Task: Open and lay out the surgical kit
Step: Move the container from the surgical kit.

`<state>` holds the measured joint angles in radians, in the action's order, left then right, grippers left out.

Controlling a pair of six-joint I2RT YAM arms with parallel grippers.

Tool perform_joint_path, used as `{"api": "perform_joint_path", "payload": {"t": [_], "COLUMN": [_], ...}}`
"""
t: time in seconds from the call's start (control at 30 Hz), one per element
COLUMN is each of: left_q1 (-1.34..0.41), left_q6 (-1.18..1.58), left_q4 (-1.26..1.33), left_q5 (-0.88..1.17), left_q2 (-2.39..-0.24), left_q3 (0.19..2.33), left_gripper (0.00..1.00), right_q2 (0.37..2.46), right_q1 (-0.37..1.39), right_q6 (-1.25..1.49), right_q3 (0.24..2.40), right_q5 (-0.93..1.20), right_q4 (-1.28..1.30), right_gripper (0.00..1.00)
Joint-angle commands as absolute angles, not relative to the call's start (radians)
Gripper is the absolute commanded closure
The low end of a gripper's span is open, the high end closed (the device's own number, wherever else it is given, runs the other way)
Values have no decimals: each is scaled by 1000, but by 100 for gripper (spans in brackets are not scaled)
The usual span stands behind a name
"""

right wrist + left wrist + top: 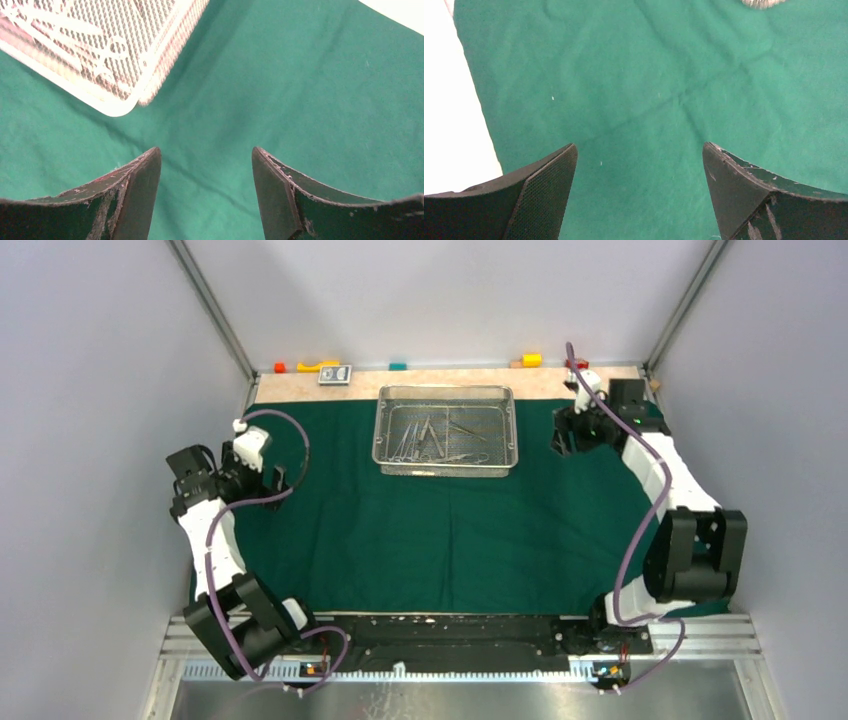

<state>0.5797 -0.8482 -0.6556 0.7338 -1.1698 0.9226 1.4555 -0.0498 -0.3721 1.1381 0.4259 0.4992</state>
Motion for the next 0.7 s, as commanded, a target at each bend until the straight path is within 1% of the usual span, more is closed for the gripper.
{"api": "perform_joint_path", "payload": {"t": [0.0, 0.17, 0.37, 0.53, 0.67], "left_q1": [566, 554, 538, 514, 495], "left_q6": [-548, -448, -375, -342, -323], "left_q4": [-383, -297, -244, -212, -193], "left_q5": [871, 880, 883, 872, 860], "left_q2": [-1180, -1216, -1255, -1277, -1286], "left_q3": [891, 887, 896, 892, 885], "left_gripper": [1, 1, 1, 1, 1], "right_q2": [1588, 1769, 1969, 2085, 2132], "right_q1": [62, 158, 184, 191, 198], "right_q6": [-154, -84, -27, 19, 43], "right_q3": [1278, 1445, 1627, 1697, 1709], "right_q5": [365, 280, 252, 276, 256], "right_q4": [340, 315, 338, 360, 367], "right_gripper": [34, 34, 37, 42, 48]}}
